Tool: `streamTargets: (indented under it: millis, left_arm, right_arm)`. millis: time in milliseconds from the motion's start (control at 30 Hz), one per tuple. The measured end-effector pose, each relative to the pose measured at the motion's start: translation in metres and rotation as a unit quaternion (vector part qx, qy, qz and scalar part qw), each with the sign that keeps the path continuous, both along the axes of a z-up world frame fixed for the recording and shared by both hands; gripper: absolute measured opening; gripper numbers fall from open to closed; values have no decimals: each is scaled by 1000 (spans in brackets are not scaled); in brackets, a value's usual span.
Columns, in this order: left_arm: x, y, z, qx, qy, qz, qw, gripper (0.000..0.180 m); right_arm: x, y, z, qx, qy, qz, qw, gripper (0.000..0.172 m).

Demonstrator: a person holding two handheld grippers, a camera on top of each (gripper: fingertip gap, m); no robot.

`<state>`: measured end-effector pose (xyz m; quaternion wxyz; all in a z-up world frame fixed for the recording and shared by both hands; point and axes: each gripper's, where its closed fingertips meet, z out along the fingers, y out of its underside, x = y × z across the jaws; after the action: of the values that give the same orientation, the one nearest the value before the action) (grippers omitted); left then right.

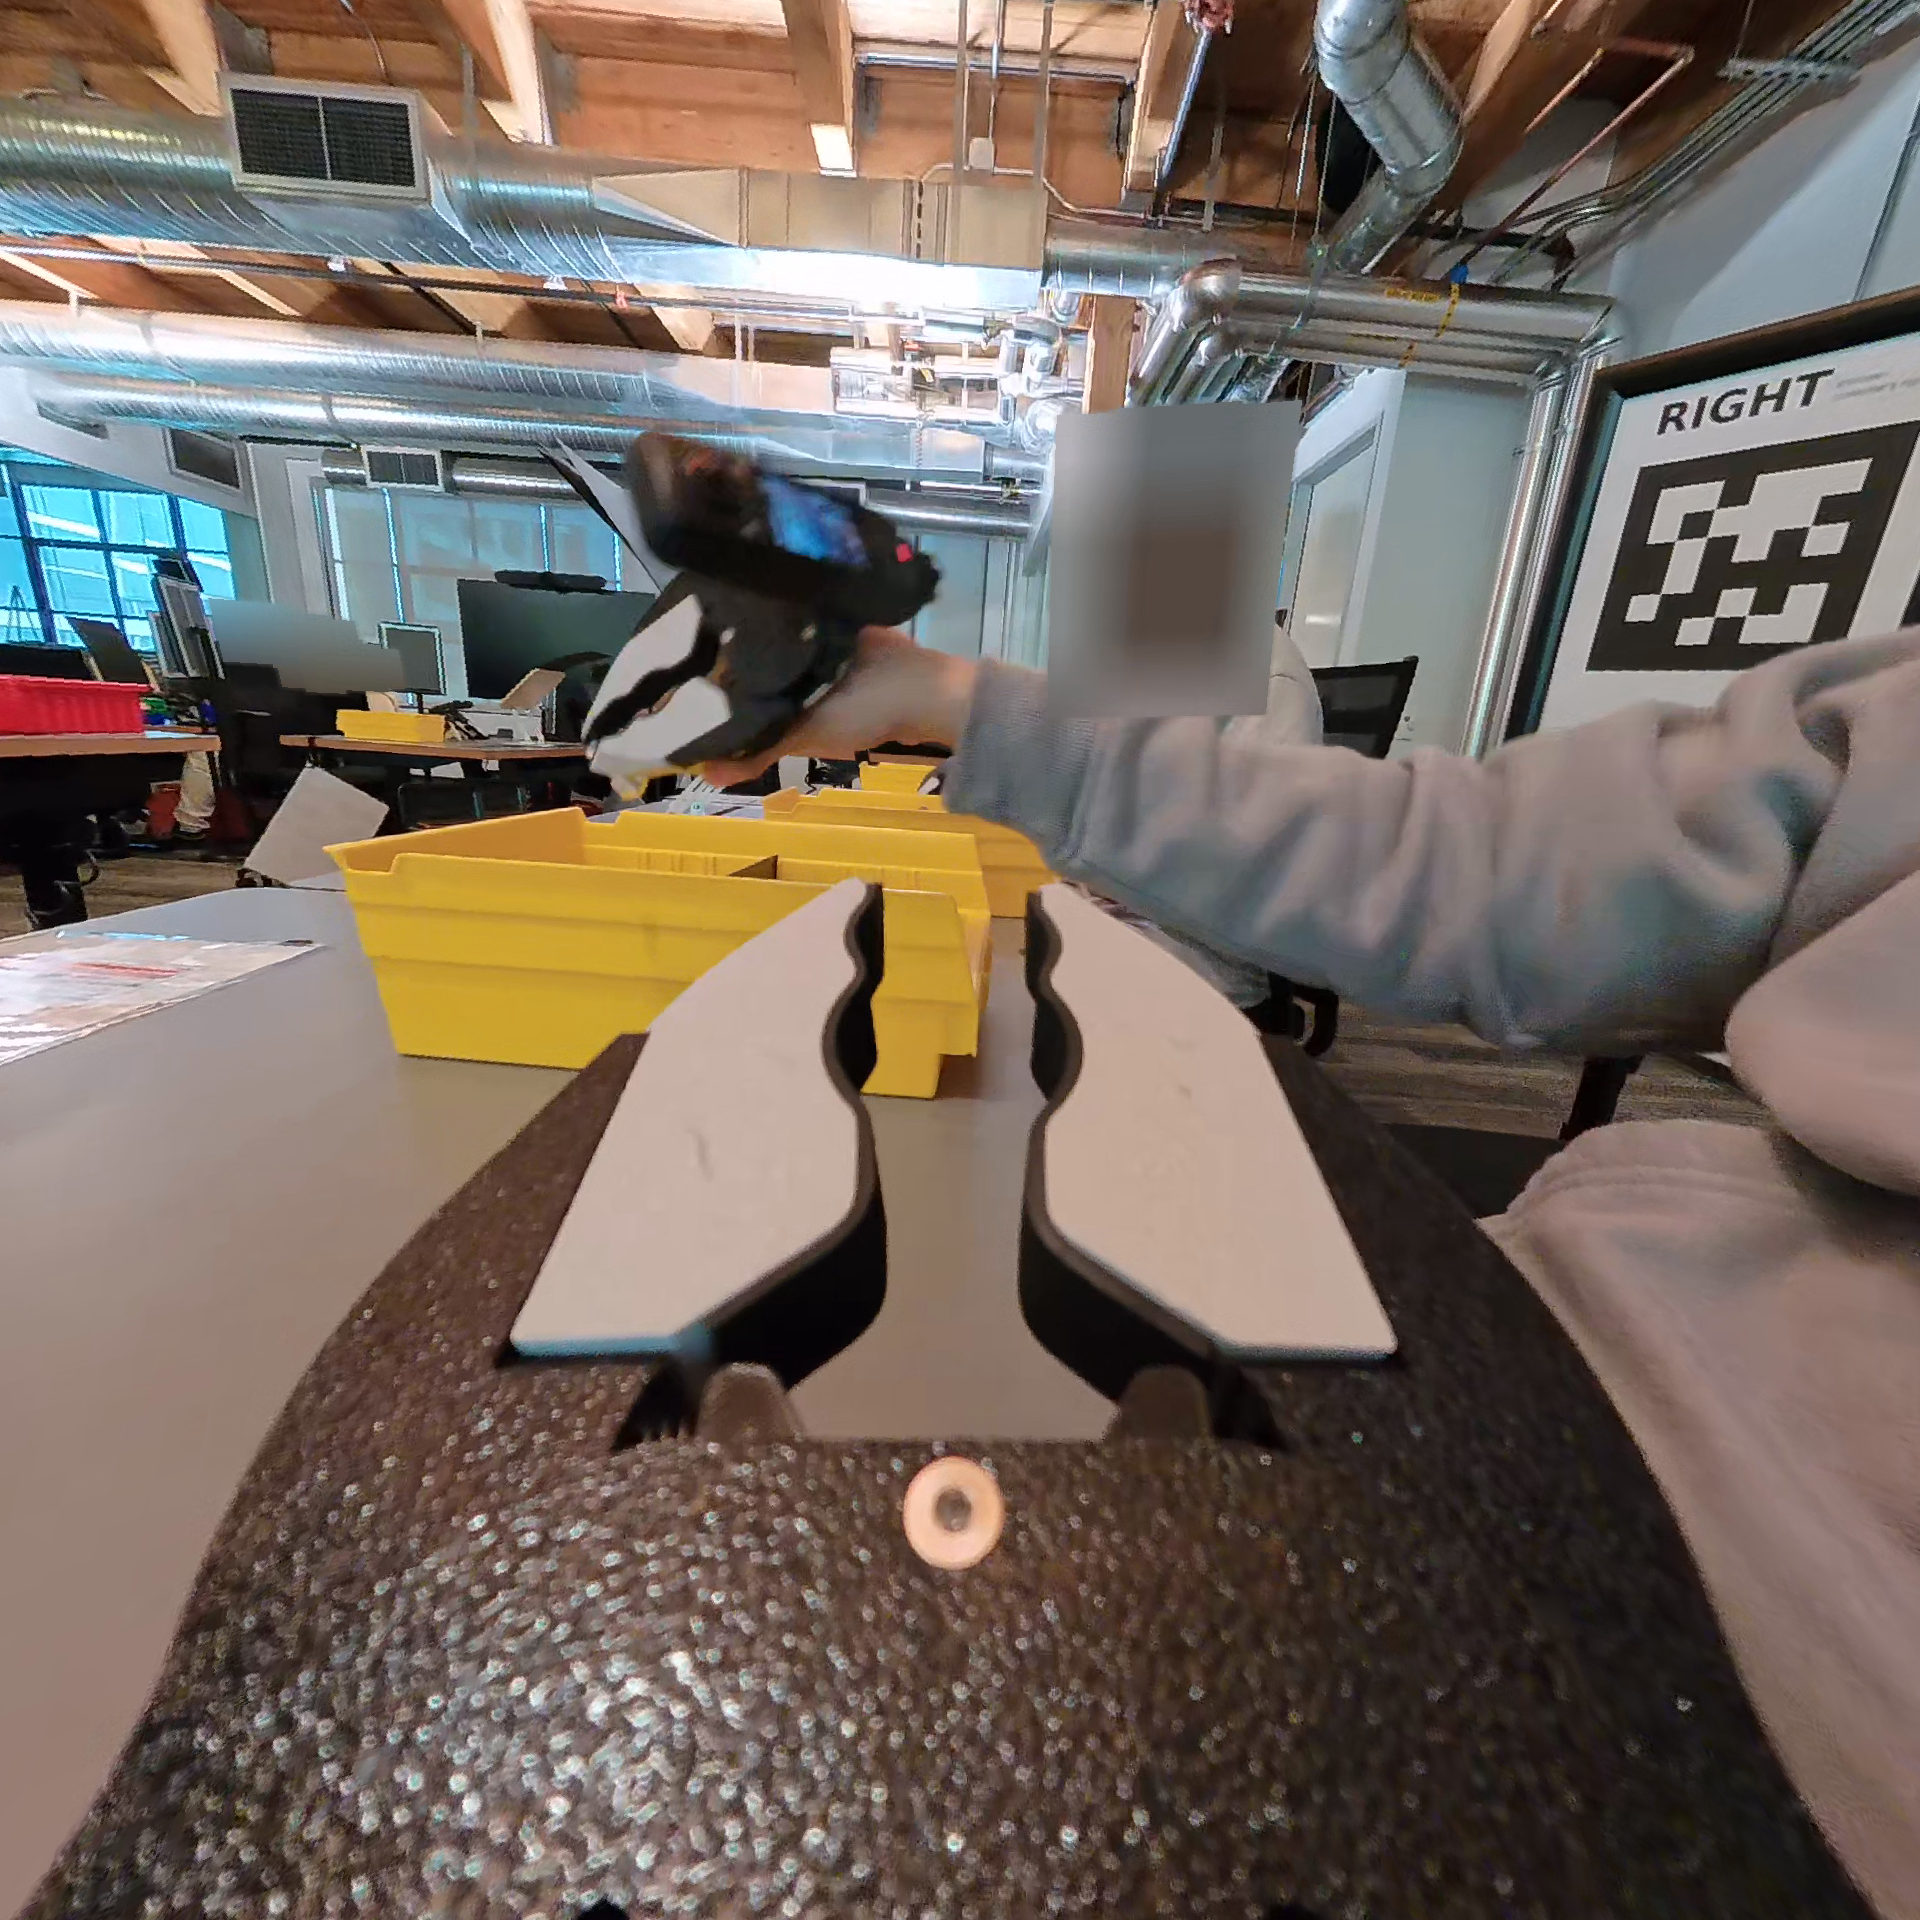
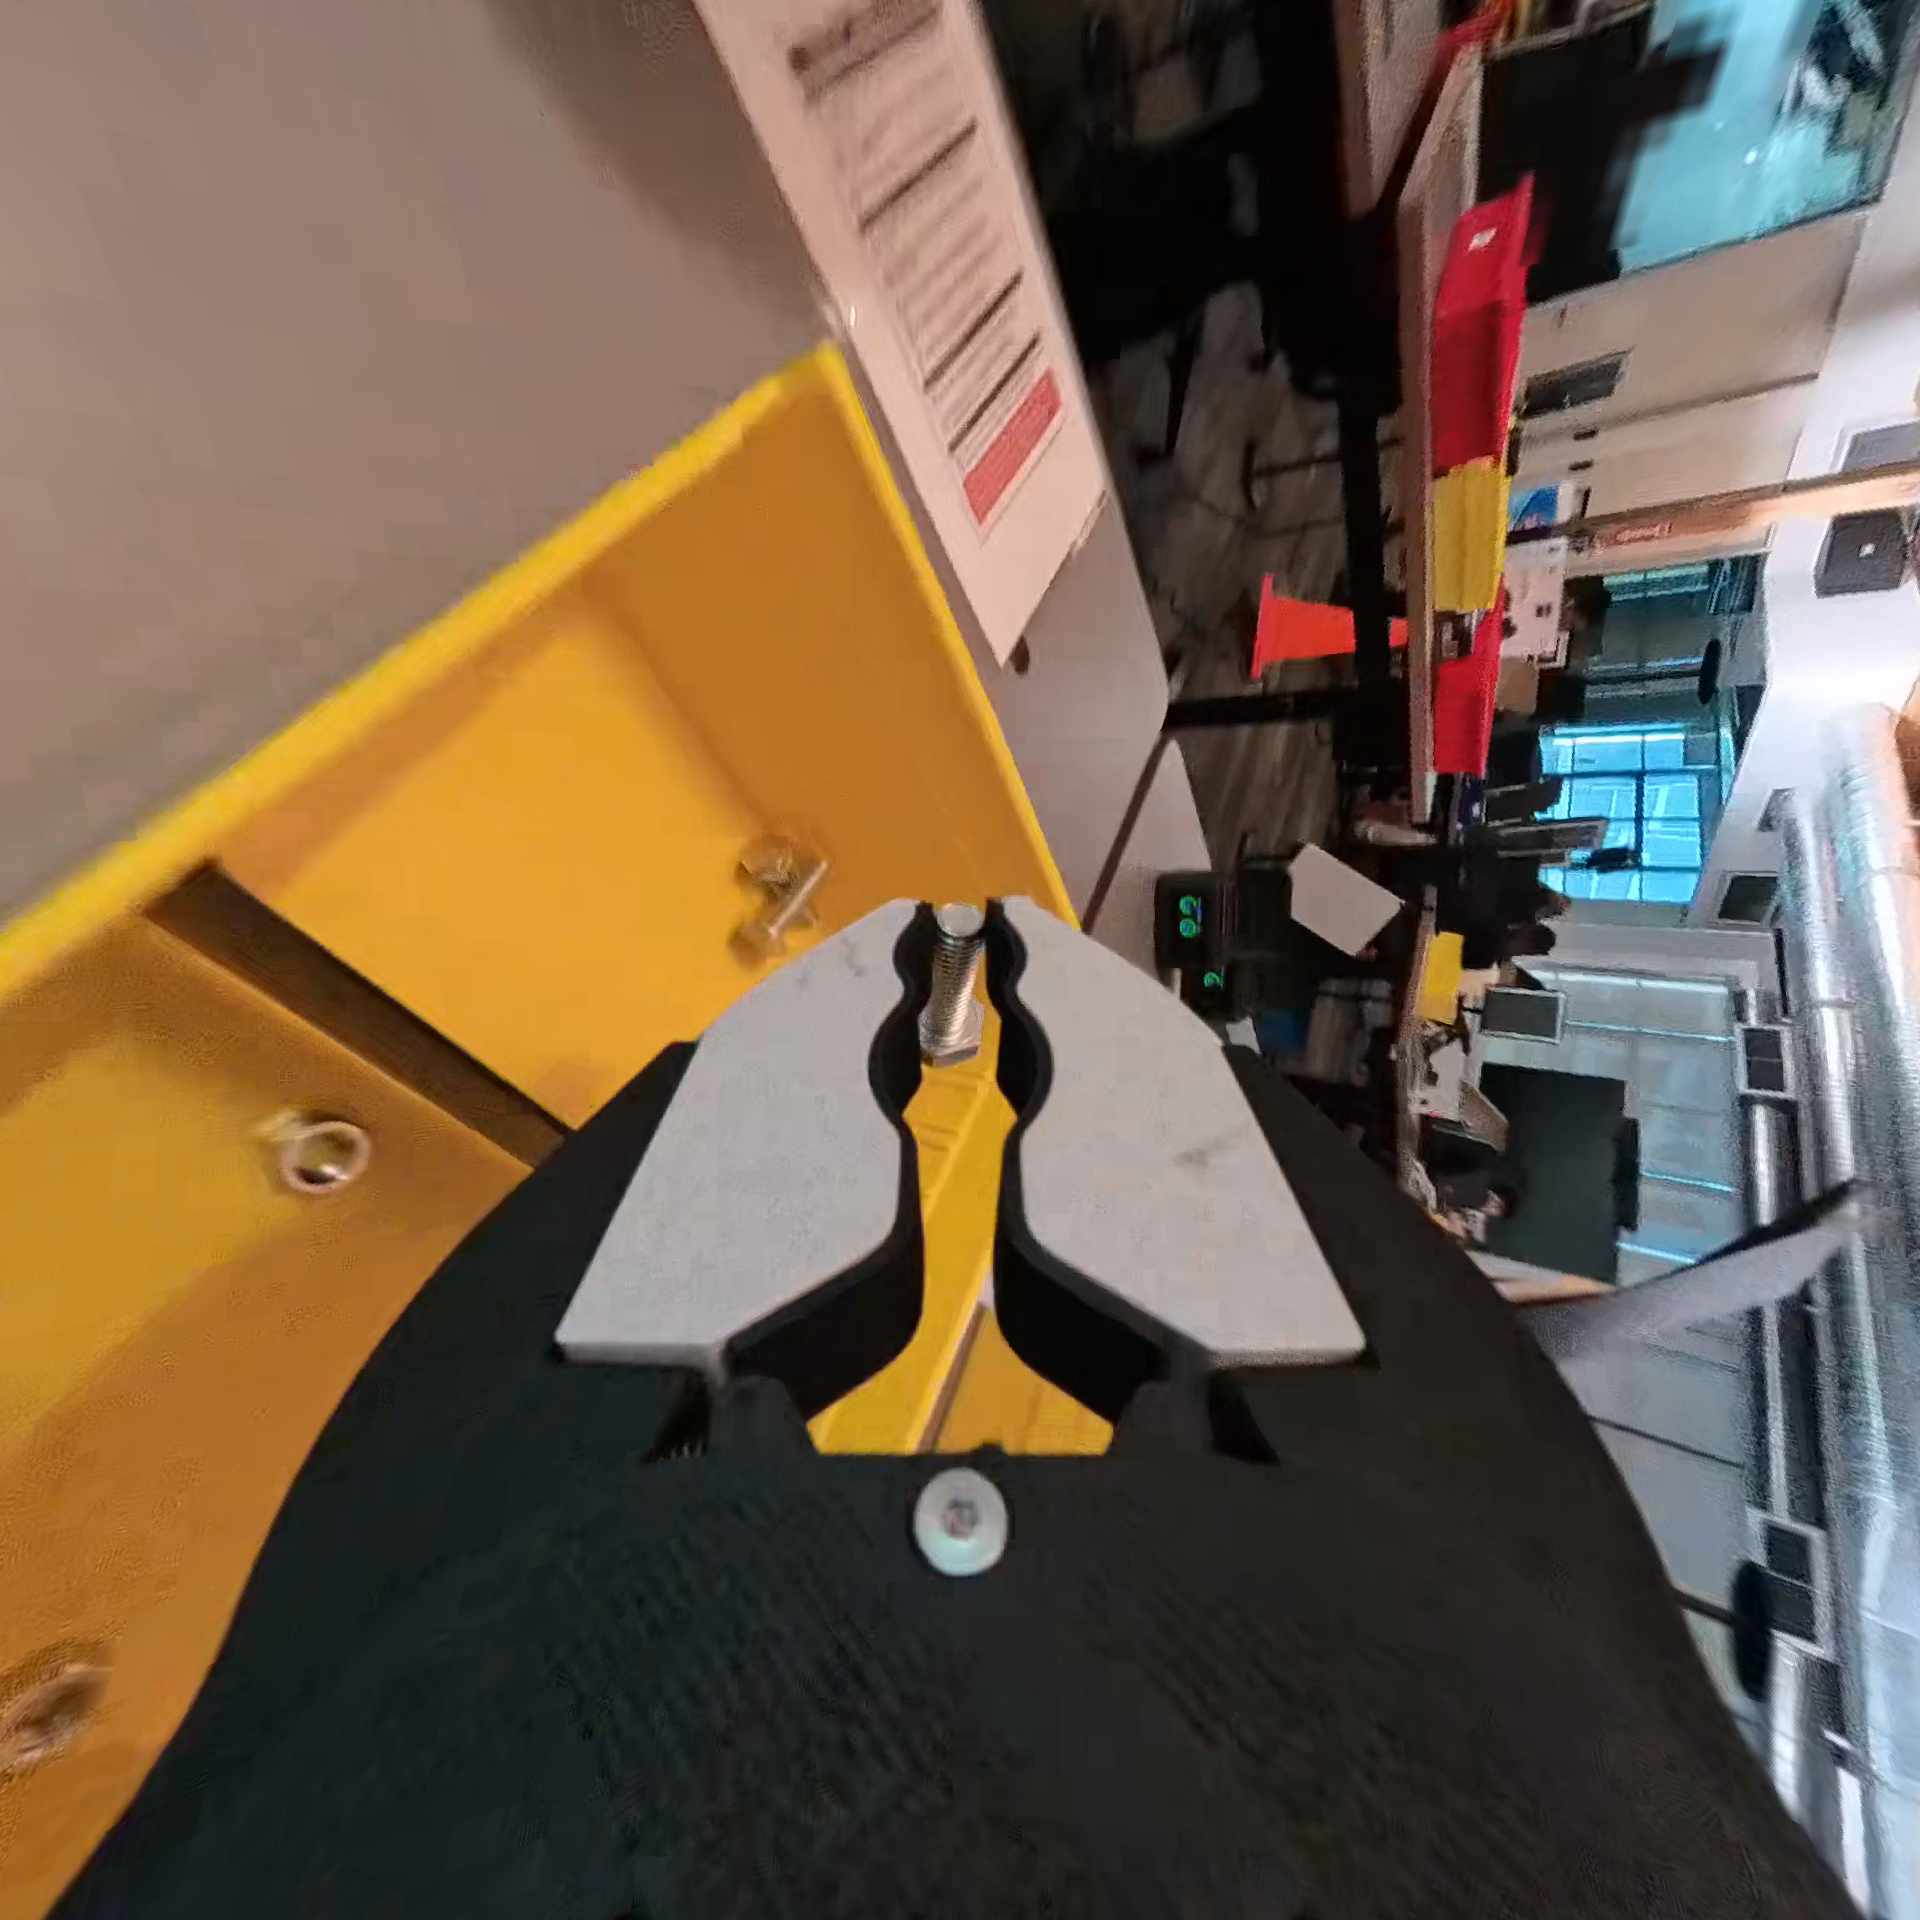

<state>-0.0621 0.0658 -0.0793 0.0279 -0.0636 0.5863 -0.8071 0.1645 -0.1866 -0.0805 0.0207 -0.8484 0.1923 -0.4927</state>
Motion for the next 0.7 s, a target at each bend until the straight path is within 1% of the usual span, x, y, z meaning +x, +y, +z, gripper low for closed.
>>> streamTargets:
  millis: [67, 100, 133, 167, 200, 300, 333, 400, 467, 533, 567, 633, 667, 700]
  left_arm:
    - [0, 0, -1, 2, 2, -2, 1000, 24]
    - [0, -1, -1, 3, 0, 0, 1000, 24]
    - [0, -1, -2, 8, -3, 2, 1000, 24]
    - [-1, -2, -3, 14, -8, 4, 1000, 23]
    - [-2, -3, -4, 22, -15, 9, 1000, 23]
    - [-3, -7, -8, 66, -38, 39, 996, 24]
    - [-4, -7, -3, 77, -42, 53, 995, 25]
    - [-11, -1, 18, 103, -62, 80, 990, 25]
    - [-9, 21, 47, 129, -42, 147, 980, 28]
    - [-10, 56, 73, 134, 13, 207, 969, 28]
    - [-11, 77, 78, 144, 46, 232, 961, 29]
    - [-12, 122, 71, 195, 105, 276, 935, 31]
    - [-12, 145, 62, 231, 124, 294, 919, 39]
    - [-12, 167, 54, 272, 124, 303, 905, 41]
  right_arm:
    - [13, -19, -26, -49, 40, -20, 998, 10]
    - [16, -25, -38, -57, 54, -26, 997, 10]
    - [20, -28, -46, -52, 55, -27, 997, 10]
    - [20, -26, -53, -34, 57, -22, 998, 16]
    - [20, -25, -56, -10, 55, -20, 998, 25]
    - [16, -24, -40, 63, 5, -31, 998, 35]
    - [12, -24, -28, 84, -18, -34, 996, 38]
    - [0, -25, -6, 127, -53, -37, 990, 42]
    - [-17, -21, 9, 178, -68, -30, 981, 45]
    - [-37, -15, 19, 227, -79, -14, 971, 48]
    - [-46, -12, 22, 255, -82, -8, 963, 49]
    - [-63, -5, 22, 307, -84, 7, 948, 49]
    - [-71, -2, 21, 329, -84, 13, 940, 49]
    - [-79, 2, 19, 348, -83, 22, 934, 49]
